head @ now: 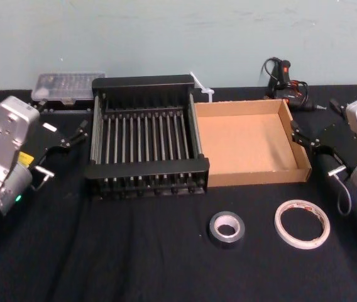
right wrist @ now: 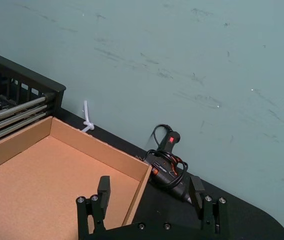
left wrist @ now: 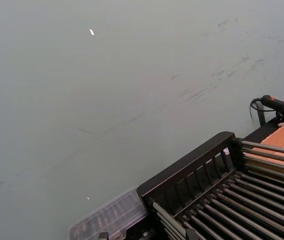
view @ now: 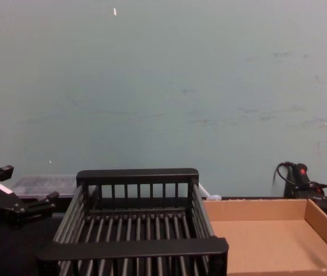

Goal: Pick up the white tape and place it into the black box , Pick up the silver tape and place it into the brown box.

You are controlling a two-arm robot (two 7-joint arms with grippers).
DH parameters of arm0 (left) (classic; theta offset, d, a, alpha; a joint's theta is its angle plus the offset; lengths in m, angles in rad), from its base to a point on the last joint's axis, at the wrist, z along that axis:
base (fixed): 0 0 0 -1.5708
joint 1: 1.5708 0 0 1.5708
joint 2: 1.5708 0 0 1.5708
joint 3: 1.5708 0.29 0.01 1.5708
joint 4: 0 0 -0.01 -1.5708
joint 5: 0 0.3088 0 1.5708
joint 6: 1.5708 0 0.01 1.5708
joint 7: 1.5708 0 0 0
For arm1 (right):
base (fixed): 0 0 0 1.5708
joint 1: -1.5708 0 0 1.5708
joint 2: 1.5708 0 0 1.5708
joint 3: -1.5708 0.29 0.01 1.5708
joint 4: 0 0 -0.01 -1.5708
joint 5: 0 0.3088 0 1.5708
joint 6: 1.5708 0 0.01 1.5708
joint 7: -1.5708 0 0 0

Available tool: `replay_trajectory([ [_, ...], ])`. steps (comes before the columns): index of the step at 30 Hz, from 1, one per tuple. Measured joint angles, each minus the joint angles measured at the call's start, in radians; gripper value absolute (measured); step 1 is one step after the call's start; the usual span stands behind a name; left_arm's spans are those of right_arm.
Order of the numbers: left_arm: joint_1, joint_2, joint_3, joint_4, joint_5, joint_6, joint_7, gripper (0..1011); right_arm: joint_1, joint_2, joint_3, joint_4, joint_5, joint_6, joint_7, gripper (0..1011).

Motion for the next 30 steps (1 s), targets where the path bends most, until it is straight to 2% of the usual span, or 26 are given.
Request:
replay_trajectory([
  [30, 0.000, 0.000, 0.000, 0.000, 0.000, 0.000, 0.000, 1001, 0.000, 0.000, 0.000, 0.000, 0.000, 0.000, 0.000, 1002],
])
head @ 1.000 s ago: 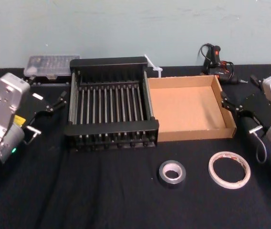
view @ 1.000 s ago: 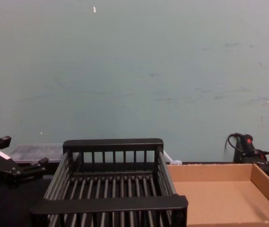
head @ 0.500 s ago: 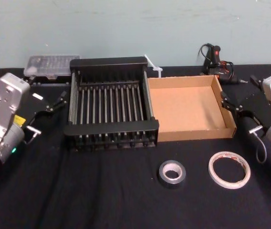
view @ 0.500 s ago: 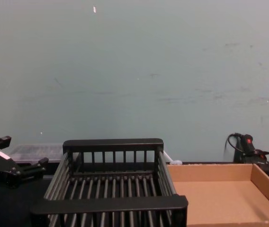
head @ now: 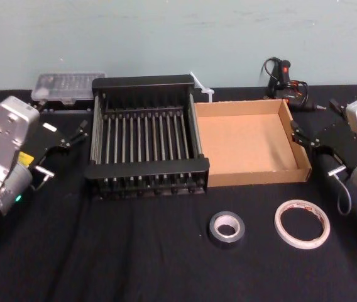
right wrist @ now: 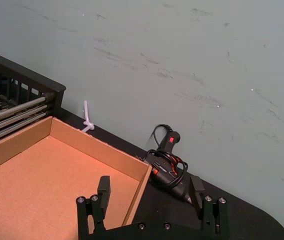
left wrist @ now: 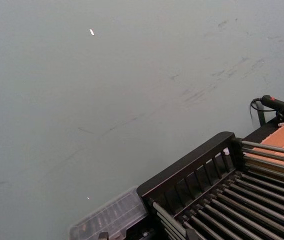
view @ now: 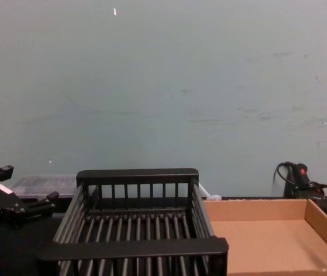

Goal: Pick up the white tape and place it into the black box , Pick up the silver tape and place it into the brown box.

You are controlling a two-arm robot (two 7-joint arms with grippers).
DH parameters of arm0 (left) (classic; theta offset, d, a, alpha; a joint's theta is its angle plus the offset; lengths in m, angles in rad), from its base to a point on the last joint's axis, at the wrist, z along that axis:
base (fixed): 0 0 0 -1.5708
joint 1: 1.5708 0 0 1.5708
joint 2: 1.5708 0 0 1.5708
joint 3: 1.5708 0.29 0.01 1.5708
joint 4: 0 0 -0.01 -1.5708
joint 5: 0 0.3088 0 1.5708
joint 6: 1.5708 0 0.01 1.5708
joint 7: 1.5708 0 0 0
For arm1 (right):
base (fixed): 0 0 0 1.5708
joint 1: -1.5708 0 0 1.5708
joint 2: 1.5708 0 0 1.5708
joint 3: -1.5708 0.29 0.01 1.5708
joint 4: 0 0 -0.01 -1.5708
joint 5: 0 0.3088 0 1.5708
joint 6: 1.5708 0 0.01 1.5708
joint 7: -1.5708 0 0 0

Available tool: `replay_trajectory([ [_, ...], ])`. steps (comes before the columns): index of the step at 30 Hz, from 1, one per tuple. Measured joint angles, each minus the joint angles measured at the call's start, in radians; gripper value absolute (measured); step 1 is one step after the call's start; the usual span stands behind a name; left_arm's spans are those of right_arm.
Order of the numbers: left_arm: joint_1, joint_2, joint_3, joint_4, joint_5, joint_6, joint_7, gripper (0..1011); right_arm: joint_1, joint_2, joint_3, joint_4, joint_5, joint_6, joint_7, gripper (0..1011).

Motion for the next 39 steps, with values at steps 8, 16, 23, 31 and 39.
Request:
replay_trajectory([
  [8, 0.000, 0.000, 0.000, 0.000, 0.000, 0.000, 0.000, 1001, 0.000, 0.000, 0.000, 0.000, 0.000, 0.000, 0.000, 1002],
  [16, 0.000, 0.000, 0.000, 0.000, 0.000, 0.000, 0.000, 1001, -0.040, 0.021, 0.043, -0.064, 0.028, 0.034, 0.035, 1002],
  [23, 0.000, 0.000, 0.000, 0.000, 0.000, 0.000, 0.000, 1001, -0.116, 0.072, 0.113, -0.175, 0.082, 0.083, 0.056, 1002],
  [31, 0.000, 0.000, 0.000, 0.000, 0.000, 0.000, 0.000, 1001, -0.241, 0.142, 0.206, -0.306, 0.143, 0.131, 0.077, 1002],
  [39, 0.000, 0.000, 0.000, 0.000, 0.000, 0.000, 0.000, 1001, -0.351, 0.192, 0.266, -0.388, 0.213, 0.221, 0.122, 1002],
])
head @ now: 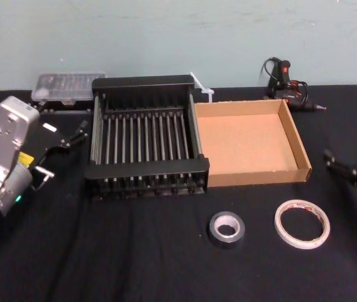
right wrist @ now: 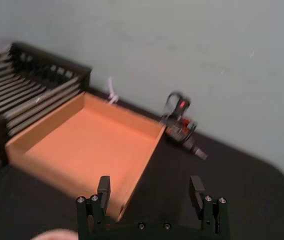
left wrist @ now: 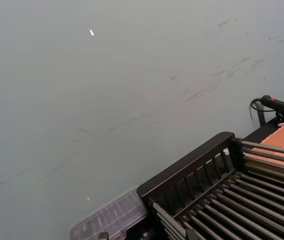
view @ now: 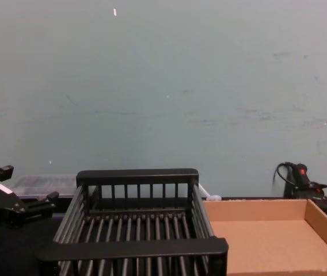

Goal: Pick up the white tape and place it into the black box , Pick up the silver tape and place it into the brown box.

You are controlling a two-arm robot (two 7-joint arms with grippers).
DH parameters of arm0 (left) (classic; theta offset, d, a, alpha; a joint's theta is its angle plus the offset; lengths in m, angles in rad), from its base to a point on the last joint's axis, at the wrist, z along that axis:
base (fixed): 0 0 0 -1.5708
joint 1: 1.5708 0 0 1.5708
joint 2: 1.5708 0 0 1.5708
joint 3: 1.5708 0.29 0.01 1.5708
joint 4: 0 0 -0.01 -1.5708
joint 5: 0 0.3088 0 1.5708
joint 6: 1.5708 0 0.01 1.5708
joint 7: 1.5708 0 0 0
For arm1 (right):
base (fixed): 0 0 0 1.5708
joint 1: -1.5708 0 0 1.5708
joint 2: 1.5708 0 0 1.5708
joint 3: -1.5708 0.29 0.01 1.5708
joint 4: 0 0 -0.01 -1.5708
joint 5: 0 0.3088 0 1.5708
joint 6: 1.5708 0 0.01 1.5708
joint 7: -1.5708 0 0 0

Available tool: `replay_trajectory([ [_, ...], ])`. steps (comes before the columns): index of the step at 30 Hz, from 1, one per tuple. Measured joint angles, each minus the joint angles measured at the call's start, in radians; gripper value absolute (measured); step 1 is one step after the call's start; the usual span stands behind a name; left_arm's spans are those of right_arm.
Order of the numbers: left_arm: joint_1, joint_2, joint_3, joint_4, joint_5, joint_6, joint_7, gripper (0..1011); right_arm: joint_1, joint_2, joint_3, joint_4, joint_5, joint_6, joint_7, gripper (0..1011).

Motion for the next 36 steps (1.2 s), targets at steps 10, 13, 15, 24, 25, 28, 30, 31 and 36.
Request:
replay_trajectory([
  [10, 0.000, 0.000, 0.000, 0.000, 0.000, 0.000, 0.000, 1001, -0.087, 0.032, 0.032, -0.043, 0.038, 0.081, 0.060, 1002],
  [13, 0.000, 0.000, 0.000, 0.000, 0.000, 0.000, 0.000, 1001, -0.091, 0.031, 0.031, -0.042, 0.039, 0.100, 0.075, 1002],
  [15, 0.000, 0.000, 0.000, 0.000, 0.000, 0.000, 0.000, 1001, -0.091, 0.028, 0.025, -0.038, 0.037, 0.112, 0.085, 1002],
  [24, 0.000, 0.000, 0.000, 0.000, 0.000, 0.000, 0.000, 1001, -0.066, 0.007, -0.001, -0.011, 0.019, 0.155, 0.121, 1002],
  [25, 0.000, 0.000, 0.000, 0.000, 0.000, 0.000, 0.000, 1002, -0.060, 0.002, -0.007, -0.005, 0.010, 0.161, 0.123, 1002],
  [28, 0.000, 0.000, 0.000, 0.000, 0.000, 0.000, 0.000, 1001, -0.046, -0.011, -0.020, 0.010, -0.010, 0.171, 0.124, 1002],
  [30, 0.000, 0.000, 0.000, 0.000, 0.000, 0.000, 0.000, 1001, -0.039, -0.017, -0.024, 0.016, -0.017, 0.177, 0.126, 1002],
  [31, 0.000, 0.000, 0.000, 0.000, 0.000, 0.000, 0.000, 1001, -0.033, -0.024, -0.029, 0.022, -0.024, 0.181, 0.129, 1002],
  [36, 0.000, 0.000, 0.000, 0.000, 0.000, 0.000, 0.000, 1001, -0.013, -0.041, -0.042, 0.045, -0.046, 0.195, 0.136, 1002],
])
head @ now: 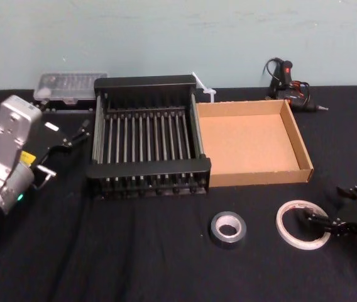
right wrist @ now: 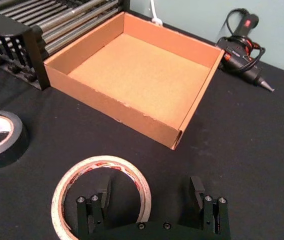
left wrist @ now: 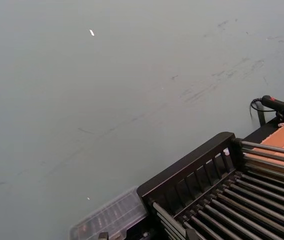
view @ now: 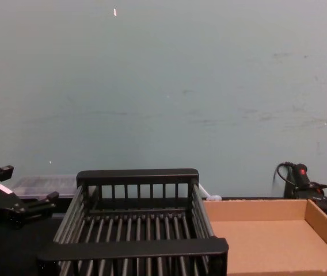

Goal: Pick up the white tape and place it into the black box , Pick up the silver tape and place it into the brown box.

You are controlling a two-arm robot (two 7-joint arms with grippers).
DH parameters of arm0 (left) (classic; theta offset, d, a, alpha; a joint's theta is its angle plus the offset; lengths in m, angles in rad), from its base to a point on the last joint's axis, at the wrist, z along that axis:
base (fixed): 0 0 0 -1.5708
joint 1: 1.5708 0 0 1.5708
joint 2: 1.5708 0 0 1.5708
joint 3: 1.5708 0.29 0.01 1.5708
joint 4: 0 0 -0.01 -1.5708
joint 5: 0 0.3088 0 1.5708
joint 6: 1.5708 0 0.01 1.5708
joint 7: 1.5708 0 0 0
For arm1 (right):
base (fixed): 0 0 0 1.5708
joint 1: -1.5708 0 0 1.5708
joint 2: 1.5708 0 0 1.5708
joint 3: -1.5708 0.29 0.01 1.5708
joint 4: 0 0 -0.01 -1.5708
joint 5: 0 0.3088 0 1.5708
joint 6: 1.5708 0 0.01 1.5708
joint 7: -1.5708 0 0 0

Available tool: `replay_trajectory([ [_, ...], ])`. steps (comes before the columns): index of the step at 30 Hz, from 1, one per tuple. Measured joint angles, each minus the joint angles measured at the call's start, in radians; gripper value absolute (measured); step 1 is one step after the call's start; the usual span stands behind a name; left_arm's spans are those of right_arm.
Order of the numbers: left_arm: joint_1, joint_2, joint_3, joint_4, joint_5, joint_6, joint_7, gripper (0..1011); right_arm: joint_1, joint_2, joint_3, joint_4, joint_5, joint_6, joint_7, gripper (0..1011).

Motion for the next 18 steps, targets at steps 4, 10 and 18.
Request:
replay_trajectory([
  [4, 0.000, 0.000, 0.000, 0.000, 0.000, 0.000, 0.000, 1002, 0.010, -0.015, -0.006, 0.015, -0.012, 0.008, 0.006, 1002],
  [10, 0.000, 0.000, 0.000, 0.000, 0.000, 0.000, 0.000, 1001, 0.021, -0.035, -0.009, 0.035, -0.024, 0.016, 0.020, 1002],
  [18, 0.000, 0.000, 0.000, 0.000, 0.000, 0.000, 0.000, 1001, 0.029, -0.059, -0.005, 0.050, -0.036, 0.029, 0.037, 1002],
])
